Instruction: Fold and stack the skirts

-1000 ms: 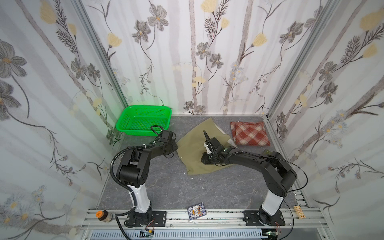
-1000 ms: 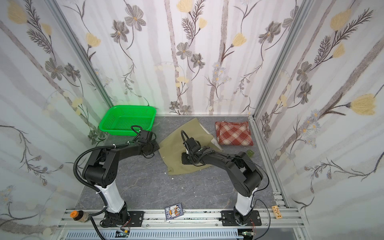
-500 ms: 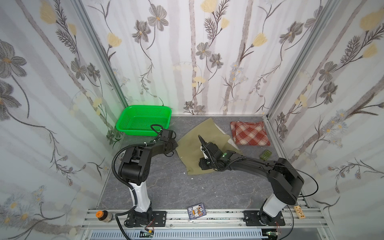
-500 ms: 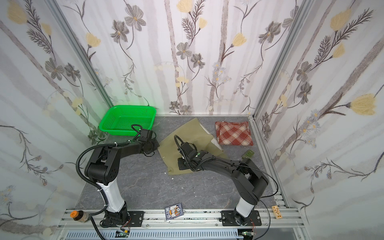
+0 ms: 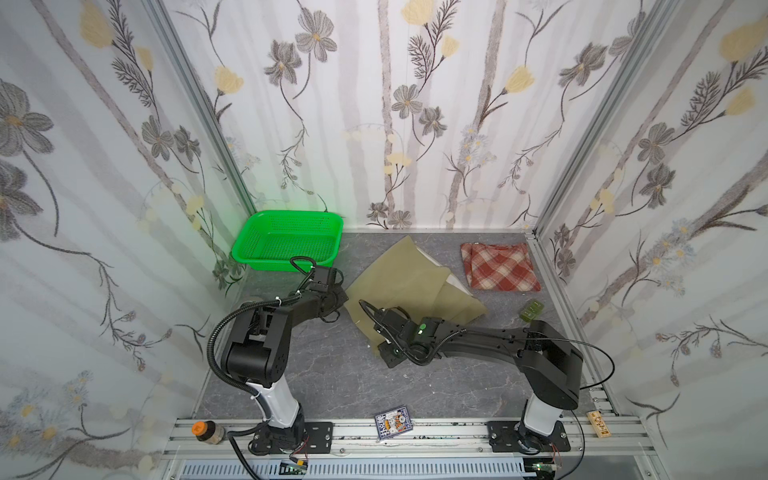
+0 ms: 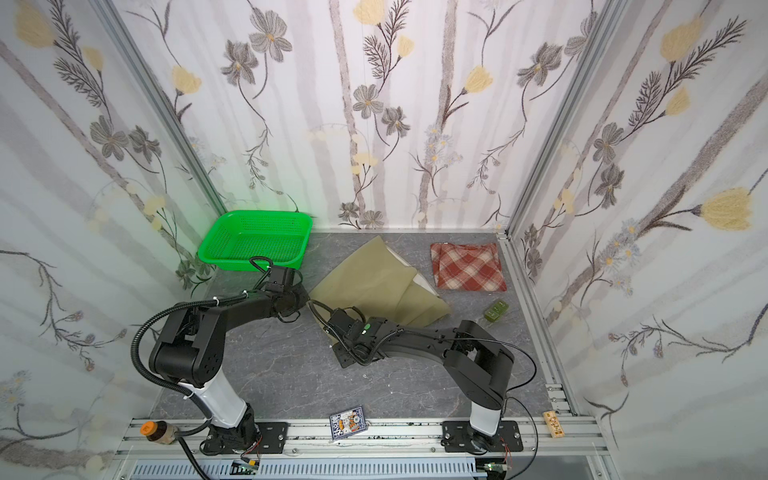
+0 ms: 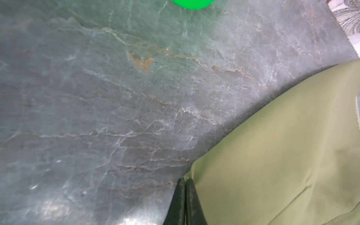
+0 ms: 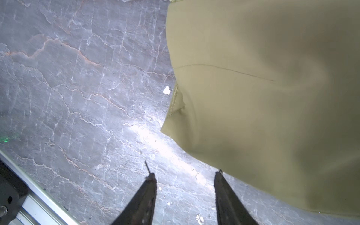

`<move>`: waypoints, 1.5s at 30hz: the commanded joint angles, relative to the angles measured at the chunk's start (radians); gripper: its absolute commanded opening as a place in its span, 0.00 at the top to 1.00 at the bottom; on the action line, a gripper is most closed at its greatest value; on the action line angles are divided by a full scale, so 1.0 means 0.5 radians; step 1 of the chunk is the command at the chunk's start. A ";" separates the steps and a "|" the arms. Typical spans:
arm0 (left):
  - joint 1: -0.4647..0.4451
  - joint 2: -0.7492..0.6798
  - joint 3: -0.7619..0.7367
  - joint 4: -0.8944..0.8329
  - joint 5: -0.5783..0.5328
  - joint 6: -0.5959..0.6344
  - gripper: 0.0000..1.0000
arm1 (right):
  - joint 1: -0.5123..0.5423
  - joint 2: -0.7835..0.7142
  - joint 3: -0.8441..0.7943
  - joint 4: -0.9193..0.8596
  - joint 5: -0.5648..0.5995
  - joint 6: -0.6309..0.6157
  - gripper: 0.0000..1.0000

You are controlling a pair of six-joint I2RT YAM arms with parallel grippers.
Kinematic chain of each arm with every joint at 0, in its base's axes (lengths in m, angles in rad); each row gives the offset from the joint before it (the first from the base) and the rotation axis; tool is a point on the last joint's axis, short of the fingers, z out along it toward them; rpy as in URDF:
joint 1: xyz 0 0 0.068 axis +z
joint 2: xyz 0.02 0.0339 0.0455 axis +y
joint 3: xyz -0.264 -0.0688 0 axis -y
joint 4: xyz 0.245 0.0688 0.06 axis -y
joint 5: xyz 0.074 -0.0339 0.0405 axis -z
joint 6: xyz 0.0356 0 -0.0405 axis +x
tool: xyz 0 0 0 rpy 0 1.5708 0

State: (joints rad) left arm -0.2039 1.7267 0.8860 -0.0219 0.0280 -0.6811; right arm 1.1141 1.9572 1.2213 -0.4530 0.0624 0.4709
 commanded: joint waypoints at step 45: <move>0.226 -0.791 -0.658 -0.073 0.082 -0.112 0.36 | 0.058 -0.228 -0.186 -0.176 0.192 -0.067 0.52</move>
State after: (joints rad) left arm -0.0906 1.3384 0.5610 -0.0647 0.0818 -0.7353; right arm 1.1275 1.8427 1.1076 -0.5873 0.1890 0.4290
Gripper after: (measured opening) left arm 0.652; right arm 0.463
